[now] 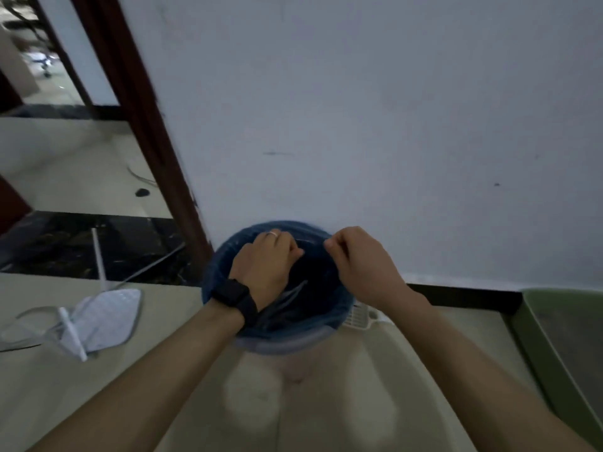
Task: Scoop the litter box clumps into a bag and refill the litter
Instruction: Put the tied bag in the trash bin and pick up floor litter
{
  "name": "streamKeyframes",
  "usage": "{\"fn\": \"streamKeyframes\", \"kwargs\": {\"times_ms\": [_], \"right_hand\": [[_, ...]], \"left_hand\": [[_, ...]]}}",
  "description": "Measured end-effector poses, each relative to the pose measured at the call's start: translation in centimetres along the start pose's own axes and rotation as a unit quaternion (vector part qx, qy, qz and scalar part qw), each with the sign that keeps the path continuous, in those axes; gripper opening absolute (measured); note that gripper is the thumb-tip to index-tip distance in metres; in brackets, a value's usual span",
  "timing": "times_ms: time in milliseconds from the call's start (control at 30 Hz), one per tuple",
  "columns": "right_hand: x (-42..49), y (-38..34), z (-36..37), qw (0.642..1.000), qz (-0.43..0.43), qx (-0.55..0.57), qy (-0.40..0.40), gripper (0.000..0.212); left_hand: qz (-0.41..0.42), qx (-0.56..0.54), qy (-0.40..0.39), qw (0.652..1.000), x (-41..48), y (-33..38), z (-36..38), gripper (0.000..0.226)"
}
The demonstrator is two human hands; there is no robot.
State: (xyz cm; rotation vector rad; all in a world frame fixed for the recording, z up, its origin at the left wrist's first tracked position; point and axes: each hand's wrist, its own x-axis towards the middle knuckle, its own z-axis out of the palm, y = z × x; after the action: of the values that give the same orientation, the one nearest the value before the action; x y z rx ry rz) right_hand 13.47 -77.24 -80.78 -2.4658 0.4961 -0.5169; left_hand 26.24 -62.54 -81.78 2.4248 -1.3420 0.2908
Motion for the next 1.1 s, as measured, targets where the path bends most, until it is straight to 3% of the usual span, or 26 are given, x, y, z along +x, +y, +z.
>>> {"fn": "streamKeyframes", "kwargs": {"times_ms": [167, 300, 367, 433, 500, 567, 800, 900, 1000, 1100], "right_hand": [[1.4, -2.1, 3.6, 0.984, -0.068, -0.128, -0.102, 0.029], [1.6, -2.2, 4.7, 0.985, -0.008, -0.123, -0.119, 0.039], [1.5, -2.1, 4.8, 0.979, -0.012, -0.149, -0.141, 0.031], [1.3, -1.6, 4.8, 0.972, -0.027, -0.162, -0.166, 0.020], [1.0, -0.8, 4.8, 0.973, -0.036, -0.144, -0.177, 0.042], [0.6, 0.0, 5.0, 0.982, -0.033, -0.117, -0.148, 0.043], [-2.7, 3.0, 5.9, 0.991, -0.052, -0.110, -0.048, 0.033], [-4.6, 3.9, 6.6, 0.996, -0.026, -0.082, -0.004, 0.048], [-6.3, 4.3, 7.2, 0.996, 0.071, 0.049, -0.015, 0.075], [-6.7, 3.9, 8.1, 0.987, 0.096, 0.126, -0.010, 0.077]], "left_hand": [[-0.016, 0.055, -0.009, 0.998, -2.2, -4.5, 0.1, 0.026], [-0.014, 0.076, -0.030, 0.997, -2.0, -5.1, 0.3, 0.036], [-0.009, 0.072, -0.033, 0.997, -1.7, -5.1, 0.4, 0.037], [0.001, 0.043, -0.035, 0.998, -1.8, -5.2, 0.4, 0.024], [0.010, 0.027, -0.062, 0.998, -2.4, -5.7, 0.5, 0.015], [0.011, 0.041, -0.100, 0.994, -2.9, -6.4, 0.9, 0.028], [-0.057, 0.061, -0.184, 0.979, -4.6, -8.3, 3.0, 0.033], [-0.067, 0.066, -0.165, 0.982, -5.0, -8.3, 3.0, 0.036], [-0.081, 0.064, -0.161, 0.982, -5.0, -8.1, 2.9, 0.040], [-0.110, 0.036, -0.139, 0.984, -5.5, -7.9, 2.8, 0.049]]}}
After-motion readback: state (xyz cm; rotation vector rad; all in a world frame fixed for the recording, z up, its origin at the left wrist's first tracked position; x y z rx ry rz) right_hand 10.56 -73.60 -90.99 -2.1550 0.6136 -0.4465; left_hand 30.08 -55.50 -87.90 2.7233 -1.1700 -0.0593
